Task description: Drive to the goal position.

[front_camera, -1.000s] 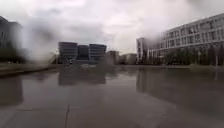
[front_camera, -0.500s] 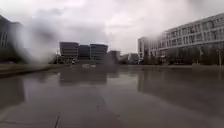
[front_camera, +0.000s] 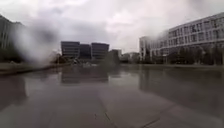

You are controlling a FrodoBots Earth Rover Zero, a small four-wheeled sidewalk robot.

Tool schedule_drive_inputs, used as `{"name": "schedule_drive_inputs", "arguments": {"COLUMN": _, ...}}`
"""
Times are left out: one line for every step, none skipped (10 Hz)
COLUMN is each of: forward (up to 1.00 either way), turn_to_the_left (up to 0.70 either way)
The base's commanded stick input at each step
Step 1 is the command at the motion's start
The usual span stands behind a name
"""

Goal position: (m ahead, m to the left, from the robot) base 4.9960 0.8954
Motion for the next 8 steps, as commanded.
{"name": "schedule_drive_inputs", "arguments": {"forward": 0.70, "turn_to_the_left": 0.02}}
{"name": "schedule_drive_inputs", "arguments": {"forward": 0.70, "turn_to_the_left": 0.02}}
{"name": "schedule_drive_inputs", "arguments": {"forward": 0.70, "turn_to_the_left": 0.01}}
{"name": "schedule_drive_inputs", "arguments": {"forward": 0.70, "turn_to_the_left": 0.00}}
{"name": "schedule_drive_inputs", "arguments": {"forward": 0.70, "turn_to_the_left": 0.00}}
{"name": "schedule_drive_inputs", "arguments": {"forward": 0.70, "turn_to_the_left": 0.03}}
{"name": "schedule_drive_inputs", "arguments": {"forward": 0.70, "turn_to_the_left": 0.03}}
{"name": "schedule_drive_inputs", "arguments": {"forward": 0.70, "turn_to_the_left": 0.03}}
